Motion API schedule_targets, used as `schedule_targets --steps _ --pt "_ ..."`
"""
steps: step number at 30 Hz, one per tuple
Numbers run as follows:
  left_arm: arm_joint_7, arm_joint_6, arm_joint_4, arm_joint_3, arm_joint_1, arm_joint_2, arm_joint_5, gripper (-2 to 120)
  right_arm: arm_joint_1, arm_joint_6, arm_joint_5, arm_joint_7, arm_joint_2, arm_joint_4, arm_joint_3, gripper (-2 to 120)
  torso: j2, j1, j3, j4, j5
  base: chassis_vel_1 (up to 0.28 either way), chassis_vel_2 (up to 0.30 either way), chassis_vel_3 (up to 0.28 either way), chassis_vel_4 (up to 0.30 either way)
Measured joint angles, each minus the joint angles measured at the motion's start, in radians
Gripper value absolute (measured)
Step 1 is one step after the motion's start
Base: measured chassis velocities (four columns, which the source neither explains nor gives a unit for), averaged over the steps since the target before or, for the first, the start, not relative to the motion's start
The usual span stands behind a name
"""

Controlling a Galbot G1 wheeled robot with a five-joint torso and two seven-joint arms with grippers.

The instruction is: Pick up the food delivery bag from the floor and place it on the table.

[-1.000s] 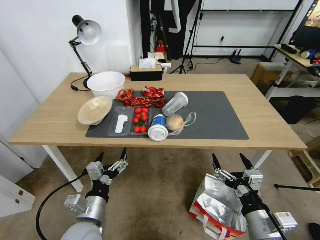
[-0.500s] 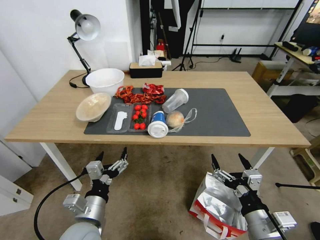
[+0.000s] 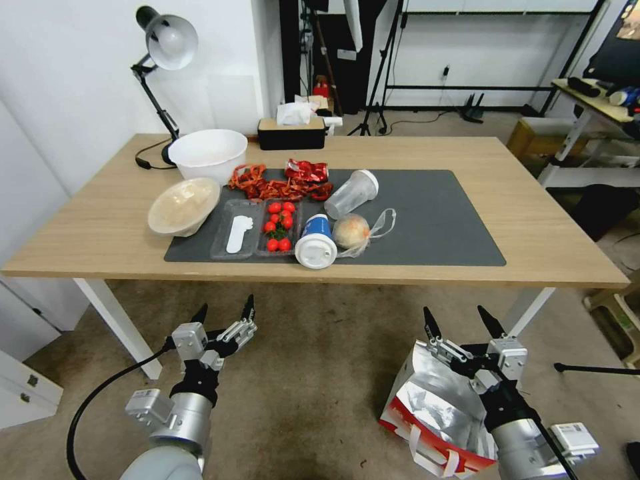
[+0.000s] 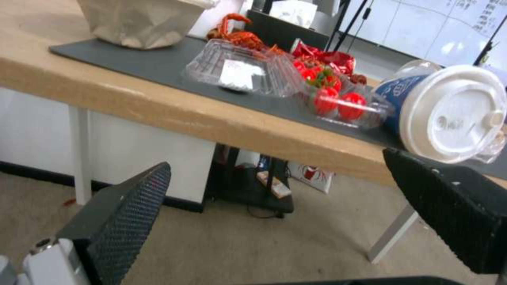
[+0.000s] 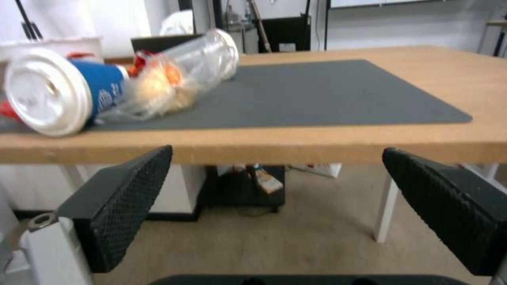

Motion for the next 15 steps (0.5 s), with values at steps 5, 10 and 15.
schedule_targets --steps 5,10,15 --pt "-0.001 -0.003 0.001 0.005 0.001 -0.007 0.006 100 -0.006 -0.01 0.002 0.004 0.0 0.002 0.005 100 -0.023 -0.01 -0.014 0.0 0.0 0.0 0.0 0.0 0.0" --pt "-0.004 -0.005 0.005 0.002 0.0 -0.008 0.006 100 -0.007 -0.015 0.015 0.004 0.0 0.004 0.012 100 -0.051 -0.021 -0.03 0.0 -0.0001 0.0 0.0 0.0 0.0" --pt "-0.009 -0.005 0.001 0.002 -0.001 -0.006 0.006 100 -0.005 -0.02 0.016 0.003 0.0 0.0 0.009 100 -0.071 -0.03 -0.041 0.0 0.0 0.0 0.0 0.0 0.0"
